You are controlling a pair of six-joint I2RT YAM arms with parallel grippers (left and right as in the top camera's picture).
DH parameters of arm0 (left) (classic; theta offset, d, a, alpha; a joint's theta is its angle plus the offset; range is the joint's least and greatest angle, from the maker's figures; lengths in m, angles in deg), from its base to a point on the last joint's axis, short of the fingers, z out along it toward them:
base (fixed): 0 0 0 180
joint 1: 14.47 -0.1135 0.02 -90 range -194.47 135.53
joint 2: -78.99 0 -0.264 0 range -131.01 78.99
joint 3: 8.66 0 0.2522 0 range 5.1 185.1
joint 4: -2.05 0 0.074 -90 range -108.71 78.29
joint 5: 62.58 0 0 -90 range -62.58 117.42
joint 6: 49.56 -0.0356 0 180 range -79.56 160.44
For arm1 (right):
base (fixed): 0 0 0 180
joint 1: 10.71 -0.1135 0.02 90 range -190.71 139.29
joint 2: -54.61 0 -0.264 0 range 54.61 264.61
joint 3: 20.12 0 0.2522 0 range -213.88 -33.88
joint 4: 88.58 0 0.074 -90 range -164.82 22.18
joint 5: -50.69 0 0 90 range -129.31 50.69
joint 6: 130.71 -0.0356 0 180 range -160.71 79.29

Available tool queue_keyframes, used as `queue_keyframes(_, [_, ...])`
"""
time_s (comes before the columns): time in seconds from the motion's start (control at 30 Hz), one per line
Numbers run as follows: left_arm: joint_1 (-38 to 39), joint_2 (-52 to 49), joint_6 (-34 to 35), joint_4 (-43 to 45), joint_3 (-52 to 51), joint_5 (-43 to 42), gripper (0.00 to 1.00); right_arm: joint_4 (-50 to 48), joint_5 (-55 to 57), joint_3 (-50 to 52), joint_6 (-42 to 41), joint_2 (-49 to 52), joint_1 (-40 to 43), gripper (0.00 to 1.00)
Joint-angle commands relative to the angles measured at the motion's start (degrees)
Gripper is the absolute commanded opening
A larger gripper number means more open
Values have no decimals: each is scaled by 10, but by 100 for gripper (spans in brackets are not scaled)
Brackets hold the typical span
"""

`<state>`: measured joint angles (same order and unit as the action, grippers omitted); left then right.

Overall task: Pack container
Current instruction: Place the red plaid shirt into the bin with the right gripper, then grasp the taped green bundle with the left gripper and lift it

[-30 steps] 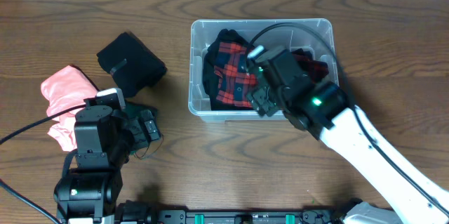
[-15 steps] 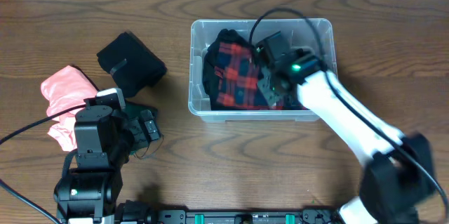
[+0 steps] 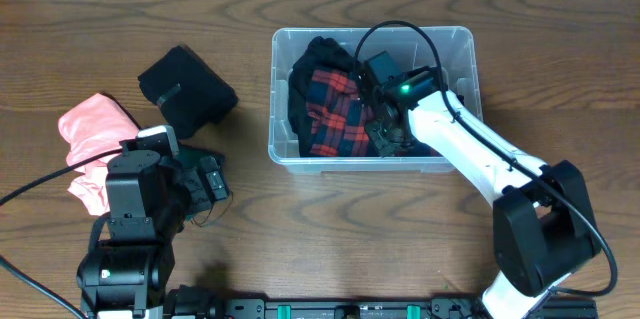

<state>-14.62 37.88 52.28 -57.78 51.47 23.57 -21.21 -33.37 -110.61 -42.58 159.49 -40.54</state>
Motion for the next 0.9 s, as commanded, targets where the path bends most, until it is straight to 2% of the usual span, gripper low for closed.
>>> queue_keyframes(0.0, [0, 0, 3, 1, 8, 5, 98, -27, -33, 7, 22, -53, -6, 35])
queue_keyframes(0.07, [0, 0, 3, 1, 8, 5, 98, -47, -30, 7, 24, -105, -4, 49])
queue_keyframes(0.17, [0, 0, 3, 7, 8, 5, 98, -82, -28, 7, 24, -188, 12, 91])
queue_keyframes(0.2, [0, 0, 3, 11, 8, 5, 98, -89, -28, 7, 24, -208, 20, 99])
queue_keyframes(0.3, [-1, -8, 7, 24, 8, 35, 98, -97, -28, 7, 17, -258, 59, 99])
queue_keyframes(0.37, [-6, -24, 40, 24, 8, 89, 98, -89, -30, 7, 12, -274, 89, 99])
queue_keyframes(0.43, [-31, -55, 66, 25, 8, 110, 98, -67, -30, 7, 13, -282, 123, 99])
queue_keyframes(0.7, [-166, -247, 221, 23, 7, 37, 98, -12, -30, 7, 10, -279, 200, 99])
queue_keyframes(0.87, [-213, -389, 226, 75, 7, -23, 98, -13, -31, 7, 10, -279, 207, 99])
